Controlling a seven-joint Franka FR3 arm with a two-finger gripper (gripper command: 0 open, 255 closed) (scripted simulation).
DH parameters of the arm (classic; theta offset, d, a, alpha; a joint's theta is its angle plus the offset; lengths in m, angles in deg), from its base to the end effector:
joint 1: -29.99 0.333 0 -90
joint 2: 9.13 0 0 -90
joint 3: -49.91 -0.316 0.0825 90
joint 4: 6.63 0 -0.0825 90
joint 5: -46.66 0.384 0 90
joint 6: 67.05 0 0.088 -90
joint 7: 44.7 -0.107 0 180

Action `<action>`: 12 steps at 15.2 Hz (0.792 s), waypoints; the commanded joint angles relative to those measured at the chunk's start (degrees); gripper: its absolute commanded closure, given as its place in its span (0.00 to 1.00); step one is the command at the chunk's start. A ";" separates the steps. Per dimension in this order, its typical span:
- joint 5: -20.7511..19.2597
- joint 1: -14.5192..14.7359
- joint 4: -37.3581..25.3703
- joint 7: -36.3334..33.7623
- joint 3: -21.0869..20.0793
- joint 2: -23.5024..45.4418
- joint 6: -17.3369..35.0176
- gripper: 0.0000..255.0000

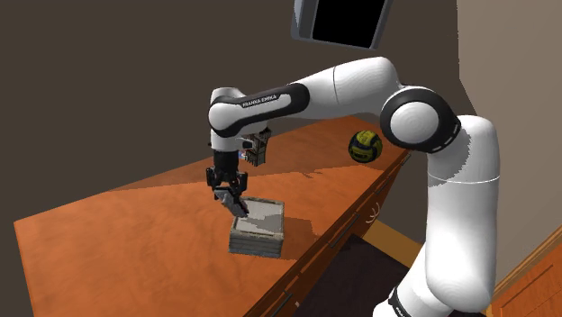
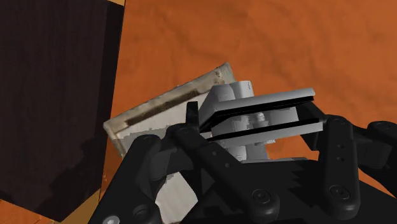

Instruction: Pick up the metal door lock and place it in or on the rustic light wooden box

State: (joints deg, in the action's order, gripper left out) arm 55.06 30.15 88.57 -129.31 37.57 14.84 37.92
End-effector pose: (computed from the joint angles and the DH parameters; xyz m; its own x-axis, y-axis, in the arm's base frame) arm 0.6239 0.1366 0.3550 0.2140 -0.9481 -0.2353 -0.9382 -0.2666 0.2206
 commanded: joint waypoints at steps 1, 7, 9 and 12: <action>0.36 -1.59 4.22 2.24 0.50 -2.94 0.93 1.00; 1.12 -6.17 16.61 9.37 2.67 -12.31 2.79 1.00; 1.09 -6.09 17.29 9.54 2.70 -11.61 4.16 1.00; 1.04 -6.02 18.22 9.77 2.72 -10.49 6.20 1.00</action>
State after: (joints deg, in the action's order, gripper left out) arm 56.19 24.14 106.30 -119.64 40.23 3.75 43.34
